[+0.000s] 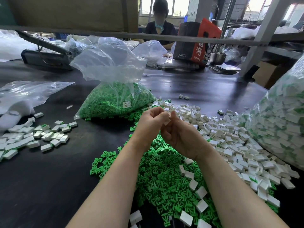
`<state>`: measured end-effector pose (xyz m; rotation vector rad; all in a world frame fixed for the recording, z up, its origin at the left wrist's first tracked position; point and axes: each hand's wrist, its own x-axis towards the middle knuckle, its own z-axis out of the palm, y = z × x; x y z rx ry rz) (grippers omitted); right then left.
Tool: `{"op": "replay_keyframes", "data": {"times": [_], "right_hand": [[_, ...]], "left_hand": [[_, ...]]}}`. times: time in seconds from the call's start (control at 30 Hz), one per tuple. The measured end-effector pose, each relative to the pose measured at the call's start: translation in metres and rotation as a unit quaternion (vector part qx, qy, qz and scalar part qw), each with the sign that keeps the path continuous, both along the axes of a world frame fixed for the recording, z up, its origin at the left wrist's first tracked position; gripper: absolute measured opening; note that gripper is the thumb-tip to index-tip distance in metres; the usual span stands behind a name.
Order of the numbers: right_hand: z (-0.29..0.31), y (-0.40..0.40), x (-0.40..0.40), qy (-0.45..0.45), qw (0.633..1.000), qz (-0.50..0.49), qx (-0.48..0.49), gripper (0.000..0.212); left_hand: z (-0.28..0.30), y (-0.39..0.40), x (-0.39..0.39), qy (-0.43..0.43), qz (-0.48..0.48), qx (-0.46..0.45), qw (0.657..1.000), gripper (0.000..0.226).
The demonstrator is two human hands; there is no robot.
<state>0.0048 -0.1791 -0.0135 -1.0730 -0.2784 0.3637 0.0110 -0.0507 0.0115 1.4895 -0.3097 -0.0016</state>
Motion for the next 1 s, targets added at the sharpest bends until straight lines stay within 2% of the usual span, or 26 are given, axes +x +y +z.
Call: {"op": "replay_keyframes", "data": {"times": [0.1,0.23,0.37,0.43,0.53,0.67,0.73,0.83,0.9,1.0], "right_hand": [[0.003,-0.002,-0.001,0.001,1.000,0.018,0.013,0.054],[0.007,-0.005,-0.001,0.005,1.000,0.019,0.011,0.056],[0.008,-0.006,0.000,-0.006,0.997,-0.039,-0.067,0.056],[0.010,-0.011,0.000,-0.021,0.991,-0.083,-0.104,0.053],[0.016,-0.020,-0.003,-0.042,0.980,-0.129,-0.146,0.046],[0.022,-0.024,-0.004,-0.059,0.955,-0.189,-0.223,0.039],[0.023,-0.025,-0.003,-0.068,0.934,-0.226,-0.268,0.036],[0.022,-0.028,-0.001,-0.080,0.894,-0.288,-0.334,0.027],[0.020,-0.031,0.000,-0.104,0.856,-0.306,-0.402,0.020],[0.017,-0.035,0.001,-0.134,0.810,-0.299,-0.485,0.010]], "left_hand": [[0.000,0.006,0.003,0.042,-0.021,-0.036,0.998,0.003],[-0.001,0.013,0.005,0.058,-0.032,-0.048,0.997,0.016],[0.005,0.025,0.006,0.041,-0.005,0.003,0.999,0.018],[0.008,0.042,0.009,0.035,0.019,0.032,0.999,0.010],[0.008,0.075,0.018,0.043,0.114,0.113,0.986,0.004],[-0.007,0.116,0.025,0.059,0.283,0.269,0.919,0.012],[-0.015,0.131,0.025,0.078,0.357,0.314,0.876,0.005],[-0.022,0.146,0.022,0.109,0.411,0.380,0.821,0.004],[-0.026,0.151,0.020,0.131,0.435,0.412,0.790,0.016],[-0.029,0.150,0.017,0.135,0.453,0.432,0.768,0.024]]}}
